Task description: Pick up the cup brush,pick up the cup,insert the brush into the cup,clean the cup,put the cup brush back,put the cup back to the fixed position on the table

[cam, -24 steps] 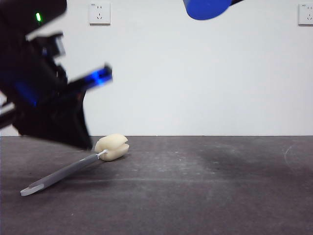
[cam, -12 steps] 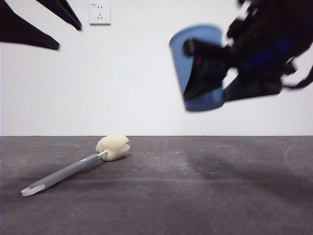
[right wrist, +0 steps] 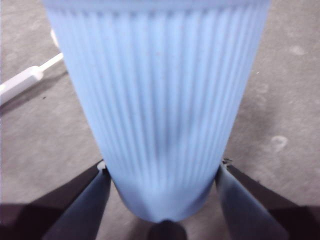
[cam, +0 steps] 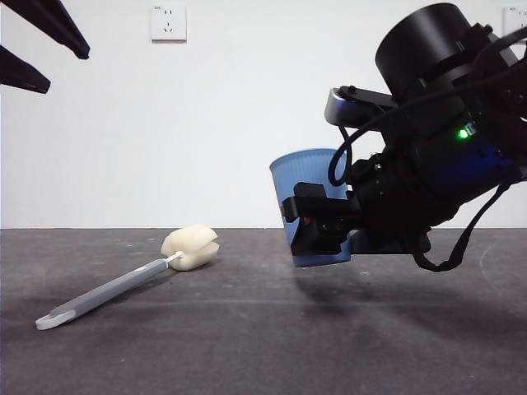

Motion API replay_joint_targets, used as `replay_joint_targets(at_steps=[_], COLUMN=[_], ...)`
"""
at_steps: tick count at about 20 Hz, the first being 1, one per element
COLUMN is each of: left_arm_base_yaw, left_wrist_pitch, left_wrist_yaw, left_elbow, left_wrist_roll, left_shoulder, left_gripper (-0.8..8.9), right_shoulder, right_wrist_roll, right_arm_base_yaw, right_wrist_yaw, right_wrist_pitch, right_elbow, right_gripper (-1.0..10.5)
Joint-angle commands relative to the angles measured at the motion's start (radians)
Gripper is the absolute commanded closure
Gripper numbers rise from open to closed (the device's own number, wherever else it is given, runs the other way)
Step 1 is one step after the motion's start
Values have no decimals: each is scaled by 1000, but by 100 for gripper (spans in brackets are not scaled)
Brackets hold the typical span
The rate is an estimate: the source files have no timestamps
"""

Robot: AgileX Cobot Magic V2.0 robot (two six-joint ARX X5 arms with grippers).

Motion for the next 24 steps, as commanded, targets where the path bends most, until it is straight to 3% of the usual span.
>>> replay_joint_targets(at_steps=[1, 6, 12, 17, 24], left_arm_base_yaw=[-1, -1, -1, -1, -1], left_wrist_pitch=[1, 0, -27, -30, -50], left_wrist_yaw=[-5, -6, -9, -10, -10], left_elbow=[2, 2, 2, 2, 2], left_wrist_roll=[19, 19, 19, 19, 38], left_shoulder=[-1, -1, -1, -1, -1], left_gripper=[588, 589, 588, 589, 589], right_shoulder=[23, 94, 107, 105, 4], right_wrist_roll=[-15, -14, -8, -2, 18], right_arm_base_yaw=[-22, -66, -72, -71, -69], right_wrist_yaw=[-27, -80, -79, -103, -105], right_wrist_pitch=[40, 85, 42, -124, -237], right_elbow=[-5, -5, -5, -5, -5], right_gripper=[958, 958, 935, 614, 496])
